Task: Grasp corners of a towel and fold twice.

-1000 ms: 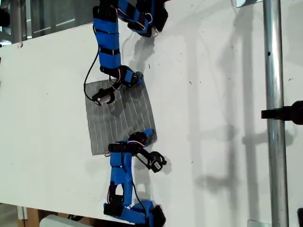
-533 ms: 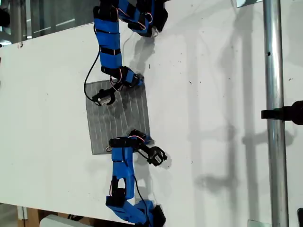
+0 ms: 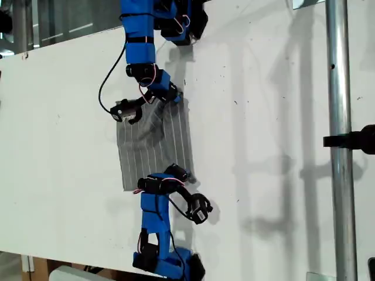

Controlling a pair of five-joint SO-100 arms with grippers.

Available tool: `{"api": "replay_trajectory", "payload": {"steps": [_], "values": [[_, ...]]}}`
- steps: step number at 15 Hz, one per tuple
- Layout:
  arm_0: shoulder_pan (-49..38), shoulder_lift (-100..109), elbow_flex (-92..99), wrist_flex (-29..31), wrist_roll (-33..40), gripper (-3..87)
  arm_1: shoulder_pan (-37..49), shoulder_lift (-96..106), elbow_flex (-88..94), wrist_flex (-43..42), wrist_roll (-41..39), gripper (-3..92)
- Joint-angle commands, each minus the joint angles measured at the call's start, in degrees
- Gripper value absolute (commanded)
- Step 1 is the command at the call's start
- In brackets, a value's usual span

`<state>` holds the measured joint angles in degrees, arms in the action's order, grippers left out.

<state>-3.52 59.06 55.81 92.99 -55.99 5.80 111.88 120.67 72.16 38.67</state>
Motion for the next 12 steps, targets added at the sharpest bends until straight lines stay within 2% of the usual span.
{"api": "replay_trajectory", "payload": {"steps": [1, 3, 5, 7, 10, 12], "values": [[4.0, 7.5, -0.1, 2.4, -1.2, -2.9, -4.7, 9.2, -0.9, 2.2, 3.8, -0.2], [6.9, 11.3, 1.1, 3.0, -3.6, -2.9, -8.8, 11.7, -3.0, 5.6, 7.1, -0.2], [7.0, 16.2, 5.1, 3.0, -5.4, -2.9, -9.2, 13.5, -3.3, 6.3, 8.3, -0.2], [3.2, 20.7, 9.8, 2.8, -4.7, -2.9, -2.6, 14.2, -3.3, 7.1, 6.9, -0.2], [-7.5, 23.5, 13.8, 2.3, 1.9, -2.9, 13.4, 15.0, -2.8, 5.6, -0.4, -0.2], [-14.9, 23.3, 15.2, 1.1, 6.9, -2.9, 23.5, 14.6, -1.8, 1.3, -6.8, -0.2]]}}
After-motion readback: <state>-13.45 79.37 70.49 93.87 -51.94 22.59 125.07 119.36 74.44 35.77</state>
